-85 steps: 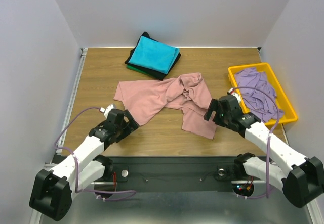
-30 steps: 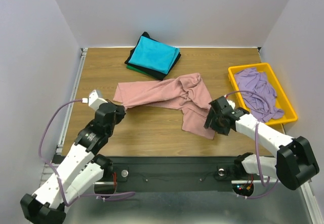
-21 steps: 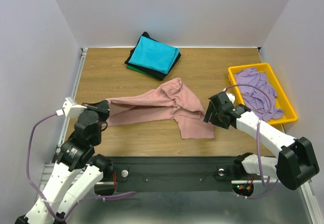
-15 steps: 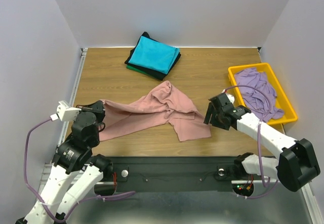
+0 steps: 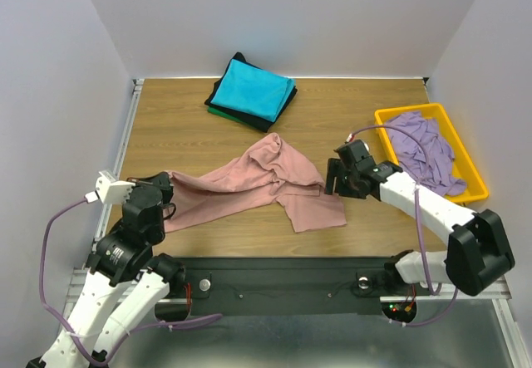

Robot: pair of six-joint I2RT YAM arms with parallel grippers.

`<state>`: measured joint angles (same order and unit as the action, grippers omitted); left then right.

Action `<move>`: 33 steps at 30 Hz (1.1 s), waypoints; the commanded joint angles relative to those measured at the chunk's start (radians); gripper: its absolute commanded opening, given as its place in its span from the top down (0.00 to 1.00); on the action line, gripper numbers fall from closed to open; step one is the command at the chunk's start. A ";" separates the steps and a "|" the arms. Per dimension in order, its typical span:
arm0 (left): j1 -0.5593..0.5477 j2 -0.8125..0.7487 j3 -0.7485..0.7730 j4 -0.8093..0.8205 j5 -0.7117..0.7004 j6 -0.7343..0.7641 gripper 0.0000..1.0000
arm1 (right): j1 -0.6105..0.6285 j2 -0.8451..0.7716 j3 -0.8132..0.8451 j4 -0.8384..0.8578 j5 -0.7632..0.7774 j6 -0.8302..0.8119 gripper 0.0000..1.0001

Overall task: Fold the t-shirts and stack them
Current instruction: Flatten the tshirt out

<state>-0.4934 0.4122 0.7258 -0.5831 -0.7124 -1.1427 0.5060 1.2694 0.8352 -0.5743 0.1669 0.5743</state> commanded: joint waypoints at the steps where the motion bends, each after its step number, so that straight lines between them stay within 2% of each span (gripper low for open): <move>1: 0.004 0.005 -0.009 0.026 -0.033 -0.003 1.00 | 0.016 0.053 0.033 0.025 0.014 -0.054 0.25; 6: 0.004 0.011 -0.011 0.023 -0.030 -0.002 1.00 | 0.034 0.181 0.114 0.051 0.103 -0.132 0.22; 9: 0.004 0.008 -0.012 0.029 -0.030 0.003 1.00 | 0.037 0.272 0.151 0.088 0.102 -0.178 0.22; 15: 0.004 0.017 -0.014 0.032 -0.030 0.004 1.00 | 0.051 0.343 0.199 0.192 0.085 -0.275 0.24; 17: 0.004 0.025 -0.016 0.035 -0.032 0.003 1.00 | 0.052 0.344 0.205 0.226 0.068 -0.294 0.37; 18: 0.006 0.027 -0.014 0.034 -0.033 0.003 1.00 | 0.052 0.338 0.200 0.243 0.057 -0.306 0.47; 19: 0.004 0.033 -0.012 0.037 -0.035 0.001 1.00 | 0.054 0.329 0.194 0.276 0.049 -0.306 0.79; 20: 0.004 0.034 -0.009 0.032 -0.036 0.000 1.00 | 0.052 0.321 0.191 0.280 0.052 -0.295 0.91; 21: 0.004 0.033 0.000 0.031 -0.044 -0.005 1.00 | 0.052 0.293 0.191 0.278 0.077 -0.269 1.00; 24: 0.004 0.028 0.036 0.009 -0.062 -0.017 1.00 | 0.051 0.210 0.174 0.277 0.150 -0.217 1.00; 27: 0.004 0.010 0.082 -0.012 -0.102 -0.025 1.00 | 0.049 0.049 0.165 0.222 0.267 -0.122 1.00; 28: 0.004 -0.002 0.093 -0.036 -0.114 -0.044 1.00 | 0.046 -0.038 0.174 0.161 0.325 -0.099 1.00; 33: 0.003 -0.058 0.133 -0.078 -0.174 -0.088 1.00 | 0.026 -0.263 0.199 -0.047 0.457 0.028 1.00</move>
<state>-0.4931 0.4004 0.8055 -0.6426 -0.7780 -1.1862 0.5499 1.1252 0.9913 -0.4618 0.4366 0.4713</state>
